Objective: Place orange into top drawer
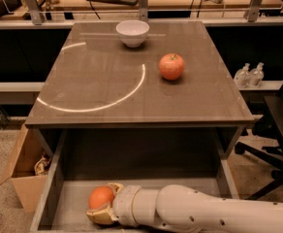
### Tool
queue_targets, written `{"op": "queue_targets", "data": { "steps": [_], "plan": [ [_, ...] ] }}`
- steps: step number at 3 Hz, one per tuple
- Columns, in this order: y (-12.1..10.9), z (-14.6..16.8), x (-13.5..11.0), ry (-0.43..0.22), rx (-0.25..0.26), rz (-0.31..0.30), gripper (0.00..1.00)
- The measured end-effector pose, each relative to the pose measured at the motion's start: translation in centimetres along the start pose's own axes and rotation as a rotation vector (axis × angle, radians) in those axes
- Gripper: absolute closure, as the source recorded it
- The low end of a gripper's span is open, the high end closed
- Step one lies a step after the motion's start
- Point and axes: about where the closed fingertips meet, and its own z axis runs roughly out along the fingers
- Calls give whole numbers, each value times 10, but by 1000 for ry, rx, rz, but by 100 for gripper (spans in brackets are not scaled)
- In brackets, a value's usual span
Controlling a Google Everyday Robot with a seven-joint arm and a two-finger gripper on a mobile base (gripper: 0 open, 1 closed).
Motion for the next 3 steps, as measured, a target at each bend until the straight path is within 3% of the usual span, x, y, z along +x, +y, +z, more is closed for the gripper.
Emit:
{"op": "queue_targets", "data": {
  "steps": [1, 3],
  "plan": [
    [1, 1, 0, 1, -2, -2, 51],
    [3, 1, 0, 1, -6, -4, 5]
  ]
}}
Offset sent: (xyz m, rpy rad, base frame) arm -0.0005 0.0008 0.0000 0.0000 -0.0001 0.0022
